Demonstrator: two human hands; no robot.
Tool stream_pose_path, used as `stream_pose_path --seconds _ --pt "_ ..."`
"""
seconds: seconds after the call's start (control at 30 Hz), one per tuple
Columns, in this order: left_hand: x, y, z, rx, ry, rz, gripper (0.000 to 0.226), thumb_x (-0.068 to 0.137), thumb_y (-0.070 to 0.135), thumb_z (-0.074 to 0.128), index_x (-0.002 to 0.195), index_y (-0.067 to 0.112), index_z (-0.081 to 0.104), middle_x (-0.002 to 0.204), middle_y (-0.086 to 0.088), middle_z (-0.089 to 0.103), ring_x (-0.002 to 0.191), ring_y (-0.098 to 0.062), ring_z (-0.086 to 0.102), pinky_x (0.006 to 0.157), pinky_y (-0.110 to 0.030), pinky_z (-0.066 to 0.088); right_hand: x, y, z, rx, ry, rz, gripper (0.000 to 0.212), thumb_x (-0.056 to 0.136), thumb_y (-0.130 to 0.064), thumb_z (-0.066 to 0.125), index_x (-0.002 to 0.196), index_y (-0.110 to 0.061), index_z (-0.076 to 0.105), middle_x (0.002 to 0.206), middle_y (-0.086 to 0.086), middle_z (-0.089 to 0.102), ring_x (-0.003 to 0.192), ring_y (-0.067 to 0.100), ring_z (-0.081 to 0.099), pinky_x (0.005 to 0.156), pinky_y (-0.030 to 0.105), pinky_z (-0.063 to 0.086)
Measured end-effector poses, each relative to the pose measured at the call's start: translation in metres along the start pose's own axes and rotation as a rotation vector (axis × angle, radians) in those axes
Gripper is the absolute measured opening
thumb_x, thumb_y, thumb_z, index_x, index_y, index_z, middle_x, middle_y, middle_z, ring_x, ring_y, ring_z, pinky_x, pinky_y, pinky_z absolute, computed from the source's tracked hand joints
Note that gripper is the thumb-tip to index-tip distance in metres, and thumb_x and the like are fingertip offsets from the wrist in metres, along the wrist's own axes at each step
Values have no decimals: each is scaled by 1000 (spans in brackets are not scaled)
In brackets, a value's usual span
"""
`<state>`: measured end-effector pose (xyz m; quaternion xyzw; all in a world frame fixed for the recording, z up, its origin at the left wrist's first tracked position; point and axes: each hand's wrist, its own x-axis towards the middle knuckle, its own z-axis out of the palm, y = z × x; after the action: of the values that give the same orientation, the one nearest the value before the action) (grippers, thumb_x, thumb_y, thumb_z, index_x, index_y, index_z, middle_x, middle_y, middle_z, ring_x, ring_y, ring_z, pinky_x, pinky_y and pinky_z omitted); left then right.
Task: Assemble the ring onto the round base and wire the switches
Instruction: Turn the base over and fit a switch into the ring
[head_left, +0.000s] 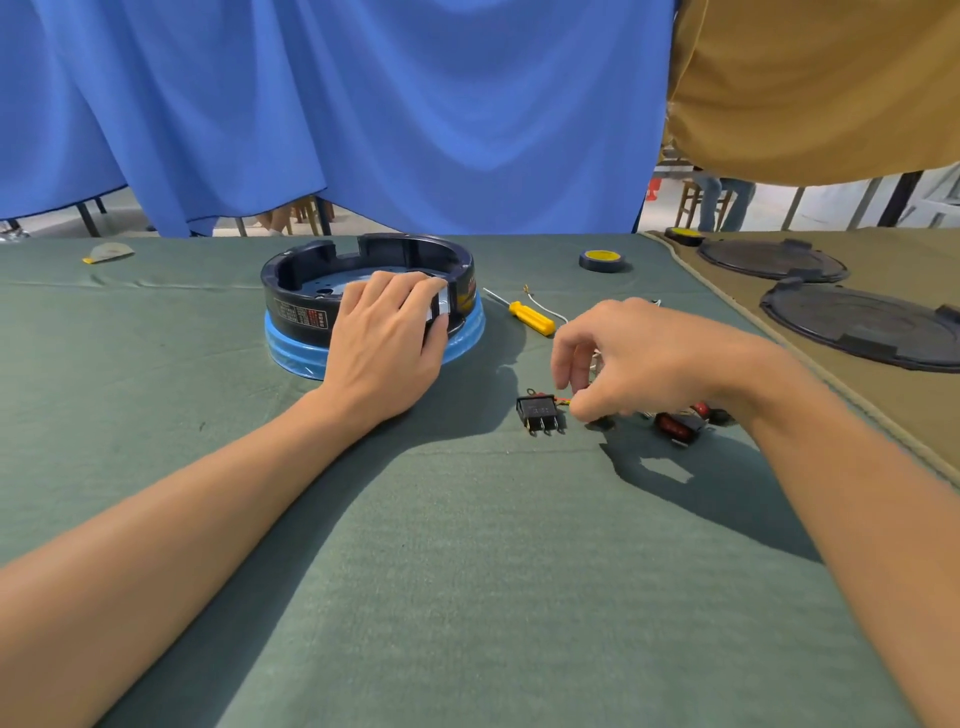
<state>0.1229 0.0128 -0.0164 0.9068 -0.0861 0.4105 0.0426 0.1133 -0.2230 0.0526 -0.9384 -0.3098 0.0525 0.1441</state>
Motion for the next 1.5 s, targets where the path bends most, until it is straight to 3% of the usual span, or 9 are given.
stream_pose_path --seconds 0.13,0.23,0.33,0.47,0.67,0.8,0.97,1.3,1.5 --pt "-2 12 -12 -115 139 93 29 92 20 57 114 4 67 126 -7 65 117 -28 58 98 -39 34 2 -2 2 602 130 -63 21 77 -2 71 95 -13 68 79 7 68 53 11 58 53 19 48" --pt "-9 30 -22 -335 80 282 40 94 37 54 117 6 65 115 -3 68 107 -22 60 94 -36 36 11 -7 12 953 229 -12 23 79 5 70 100 -3 64 76 13 62 56 18 55 56 28 49" --pt "-13 42 -25 -439 -23 322 54 89 49 59 121 6 62 115 -3 67 106 -16 57 93 -31 38 15 -8 18 1102 258 27 30 80 7 68 109 -1 61 76 12 61 57 17 54 55 26 49" --pt "-10 40 -24 -547 -38 189 49 81 37 74 116 4 67 99 -4 69 91 -22 64 83 -42 51 17 -10 23 1156 291 -25 38 78 8 70 114 -3 59 75 6 65 61 16 60 56 24 52" --pt "-9 27 -22 -585 69 102 46 79 23 80 117 2 67 98 -5 68 85 -5 54 81 -18 46 17 -14 25 1414 209 -128 46 84 17 55 127 -1 52 105 15 66 82 22 66 76 28 57" --pt "-8 26 -22 -557 132 106 49 78 22 80 118 -2 66 100 -8 68 87 -1 47 82 -24 48 18 -14 28 1504 181 -105 44 88 19 45 126 -1 54 119 17 66 81 21 67 78 27 57" --pt "-9 28 -24 -521 156 135 49 78 24 78 117 -5 67 98 -11 69 86 -17 58 80 -30 51 19 -13 29 1558 166 -79 42 88 18 45 125 -1 56 120 18 65 80 21 66 75 26 56" --pt "-9 28 -26 -537 177 143 43 76 23 82 108 -2 70 87 -5 69 77 -11 53 73 -27 50 18 -13 29 1528 178 -81 42 86 15 52 124 -2 56 118 15 67 77 19 67 74 25 55" --pt "-7 30 -25 -499 263 64 36 81 33 73 99 1 70 83 -5 69 71 -16 56 69 -24 47 17 -24 36 1228 314 -71 49 64 -18 76 111 -6 66 110 16 69 98 23 66 91 40 53"
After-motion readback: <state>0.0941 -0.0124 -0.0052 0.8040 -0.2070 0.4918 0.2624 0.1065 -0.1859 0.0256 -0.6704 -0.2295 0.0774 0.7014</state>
